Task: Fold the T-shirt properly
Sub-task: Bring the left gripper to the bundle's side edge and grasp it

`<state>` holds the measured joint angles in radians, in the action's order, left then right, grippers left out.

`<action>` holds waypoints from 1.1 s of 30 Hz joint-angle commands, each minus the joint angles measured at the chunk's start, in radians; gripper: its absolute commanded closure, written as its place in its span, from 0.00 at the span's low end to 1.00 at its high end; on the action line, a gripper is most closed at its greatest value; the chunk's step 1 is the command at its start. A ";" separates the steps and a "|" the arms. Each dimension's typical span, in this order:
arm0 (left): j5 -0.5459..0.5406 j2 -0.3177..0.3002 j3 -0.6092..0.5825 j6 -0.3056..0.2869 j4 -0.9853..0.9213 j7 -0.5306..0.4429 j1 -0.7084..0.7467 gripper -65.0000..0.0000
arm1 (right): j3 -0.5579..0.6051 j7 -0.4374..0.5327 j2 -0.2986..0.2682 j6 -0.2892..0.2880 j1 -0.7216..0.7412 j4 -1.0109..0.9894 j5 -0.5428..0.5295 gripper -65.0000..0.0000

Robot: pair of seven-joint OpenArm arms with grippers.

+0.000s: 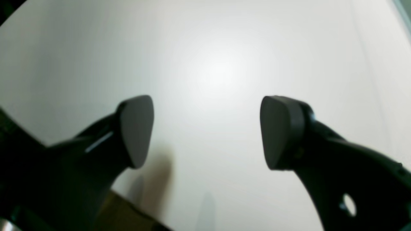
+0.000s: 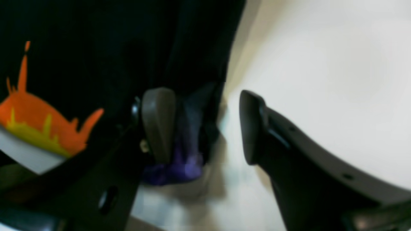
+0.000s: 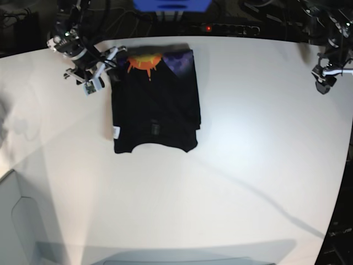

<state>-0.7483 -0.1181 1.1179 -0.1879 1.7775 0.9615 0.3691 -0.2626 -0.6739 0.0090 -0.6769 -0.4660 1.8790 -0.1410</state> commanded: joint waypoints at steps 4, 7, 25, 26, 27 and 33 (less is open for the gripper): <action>-0.015 0.013 0.011 -0.009 0.025 -0.017 0.023 0.28 | -0.050 0.016 0.018 -0.021 -0.004 0.092 -0.013 0.54; -0.015 0.030 0.009 -0.009 0.065 -0.017 0.023 0.44 | -0.088 0.016 0.044 -0.021 0.003 0.121 -0.013 0.54; 0.023 0.150 -0.760 0.006 0.207 -0.031 -0.043 0.25 | 0.019 0.016 0.052 -0.021 0.046 0.123 -0.009 0.53; 0.051 0.154 -0.807 0.018 0.200 -0.031 -0.052 0.25 | 0.021 0.016 0.052 -0.021 0.046 0.123 -0.009 0.53; 0.080 0.168 -0.852 0.043 0.190 -0.031 -0.060 0.24 | 0.021 0.016 0.052 -0.021 0.051 0.123 -0.009 0.53; 0.169 0.189 -1.010 0.101 0.092 -0.031 -0.100 0.25 | 0.021 0.016 0.052 -0.021 0.051 0.121 -0.009 0.53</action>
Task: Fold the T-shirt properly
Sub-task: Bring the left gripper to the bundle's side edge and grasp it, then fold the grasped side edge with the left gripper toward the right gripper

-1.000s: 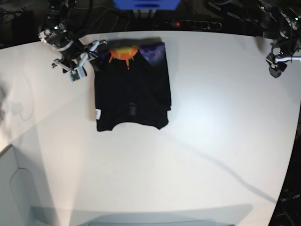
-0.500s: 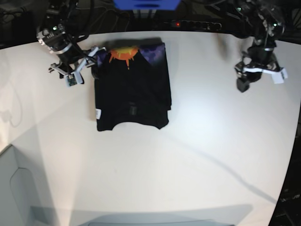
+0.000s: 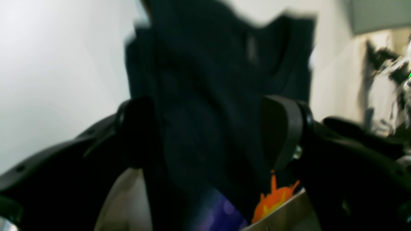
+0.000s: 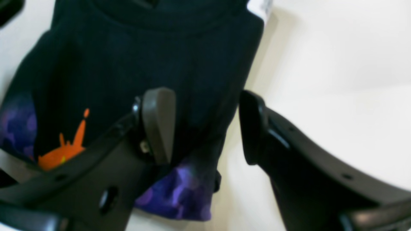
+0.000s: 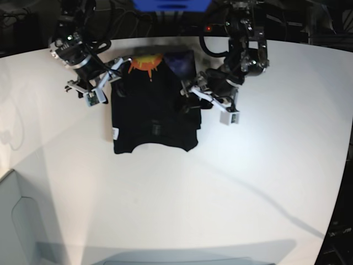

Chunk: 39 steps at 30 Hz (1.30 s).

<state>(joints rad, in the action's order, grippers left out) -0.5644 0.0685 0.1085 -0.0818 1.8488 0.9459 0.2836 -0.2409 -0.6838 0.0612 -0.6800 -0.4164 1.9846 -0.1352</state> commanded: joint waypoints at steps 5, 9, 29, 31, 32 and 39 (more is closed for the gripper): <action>-0.015 0.001 -0.020 -0.003 -0.031 -0.015 -0.011 0.25 | -0.001 0.026 -0.002 -0.018 0.001 0.002 -0.014 0.53; -0.019 0.001 -0.020 -0.005 -0.033 -0.015 -0.016 0.25 | -0.001 0.026 -0.004 -0.018 0.004 -0.018 -0.013 0.53; -0.021 -0.009 -0.091 -0.008 -0.103 -0.009 -0.080 0.52 | -0.002 0.026 -0.004 -0.018 0.017 -0.018 -0.013 0.53; -0.021 -0.009 -0.091 -0.008 -0.103 -0.008 -0.082 0.60 | -0.004 0.026 -0.005 -0.018 0.017 -0.018 -0.013 0.53; -0.021 -0.009 -0.091 -0.008 -0.103 -0.008 -0.082 0.65 | -0.004 0.026 -0.005 -0.018 0.017 -0.018 -0.013 0.53; -0.021 -0.012 -0.091 -0.002 -0.073 -0.001 -0.073 1.00 | -0.002 0.026 -0.005 -0.018 0.020 -0.018 -0.013 0.53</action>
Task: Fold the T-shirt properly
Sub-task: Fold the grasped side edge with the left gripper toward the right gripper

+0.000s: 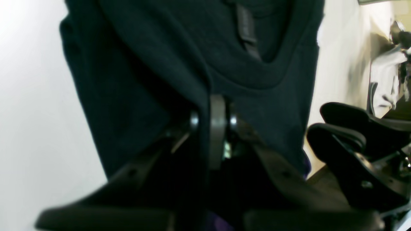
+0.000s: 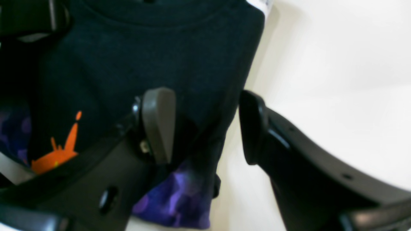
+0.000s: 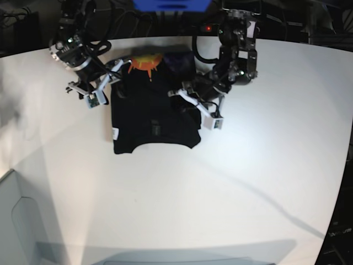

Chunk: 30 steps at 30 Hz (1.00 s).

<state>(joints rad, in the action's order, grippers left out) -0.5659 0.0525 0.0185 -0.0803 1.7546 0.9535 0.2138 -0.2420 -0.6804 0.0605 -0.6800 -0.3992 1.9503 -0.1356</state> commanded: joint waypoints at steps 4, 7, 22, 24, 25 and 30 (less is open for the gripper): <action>-0.019 -0.030 -0.001 -0.003 0.063 -0.009 0.037 1.00 | -0.001 0.023 -0.004 -0.018 0.003 0.016 -0.012 0.53; -0.019 -0.041 0.002 -0.003 0.087 -0.009 0.065 1.00 | -0.001 0.023 -0.004 -0.018 0.004 0.016 -0.012 0.53; -0.018 -0.096 -0.070 -0.009 0.213 -0.011 0.111 1.00 | 0.000 0.020 0.000 -0.018 0.026 0.016 -0.012 0.53; -0.019 -0.133 -0.128 -0.003 0.209 -0.020 0.108 1.00 | 0.000 0.020 0.002 -0.018 0.026 0.016 -0.012 0.53; -0.015 -0.145 -0.151 -0.003 0.204 -0.023 0.106 1.00 | 0.000 0.020 0.002 -0.018 0.026 0.016 -0.012 0.53; -0.009 -0.158 -0.160 -0.002 0.202 -0.023 0.112 1.00 | 0.000 0.020 0.002 -0.018 0.026 0.016 -0.012 0.53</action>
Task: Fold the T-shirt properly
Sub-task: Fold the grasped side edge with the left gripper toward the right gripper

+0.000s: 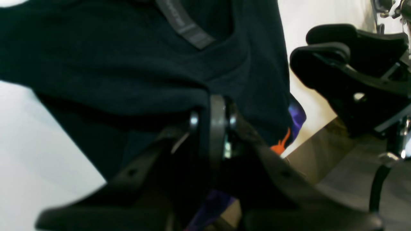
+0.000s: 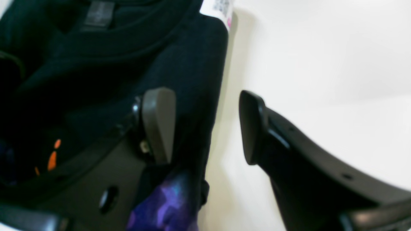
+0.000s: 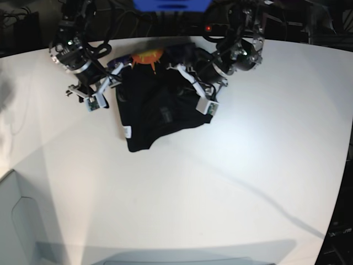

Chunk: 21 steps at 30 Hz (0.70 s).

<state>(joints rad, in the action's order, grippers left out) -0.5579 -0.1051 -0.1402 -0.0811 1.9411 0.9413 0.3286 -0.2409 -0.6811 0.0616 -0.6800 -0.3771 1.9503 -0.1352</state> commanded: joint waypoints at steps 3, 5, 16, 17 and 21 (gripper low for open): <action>-0.017 0.002 0.023 -0.001 0.016 -0.011 -0.003 1.00 | -0.001 0.021 0.001 -0.018 0.003 0.016 -0.013 0.53; -0.017 0.005 0.044 -0.001 0.010 -0.011 -0.004 1.00 | 0.001 0.019 0.001 -0.018 0.003 0.016 -0.014 0.53; -0.026 0.003 0.063 -0.001 -0.079 -0.011 -0.006 0.94 | 0.101 0.022 -0.006 -0.018 -0.020 0.027 -0.014 0.53; -0.026 0.002 0.064 -0.001 -0.079 -0.011 -0.004 0.90 | 0.111 0.022 -0.006 -0.018 -0.024 0.027 -0.014 0.53; -0.027 0.008 0.112 -0.001 -0.070 -0.008 -0.001 0.75 | 0.171 0.022 -0.029 -0.018 -0.046 0.042 -0.014 0.53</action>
<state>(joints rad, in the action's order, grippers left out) -0.5770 -0.0986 -0.0299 -0.0788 1.8477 0.9394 0.3294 -0.0700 -0.6846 0.0303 -0.6804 -0.4255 1.9701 -0.1349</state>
